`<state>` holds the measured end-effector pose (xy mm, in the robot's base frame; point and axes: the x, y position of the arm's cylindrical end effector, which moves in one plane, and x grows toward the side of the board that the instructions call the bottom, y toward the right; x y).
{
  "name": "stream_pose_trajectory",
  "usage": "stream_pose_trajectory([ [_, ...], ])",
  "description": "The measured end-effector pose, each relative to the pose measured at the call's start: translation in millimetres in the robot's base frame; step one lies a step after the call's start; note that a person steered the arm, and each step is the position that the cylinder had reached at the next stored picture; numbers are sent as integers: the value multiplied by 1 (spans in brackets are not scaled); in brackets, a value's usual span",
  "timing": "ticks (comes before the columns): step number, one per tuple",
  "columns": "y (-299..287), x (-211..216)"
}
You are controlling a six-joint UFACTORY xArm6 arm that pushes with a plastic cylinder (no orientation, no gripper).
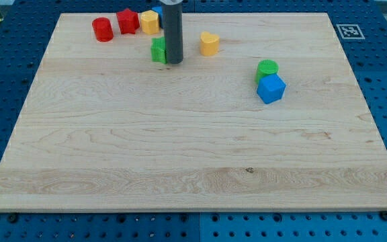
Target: Slightly push the green star to the right
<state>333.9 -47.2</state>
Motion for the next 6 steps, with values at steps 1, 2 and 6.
stream_pose_trajectory([
  [1,-16,7],
  [2,-59,8],
  [6,19,-28],
])
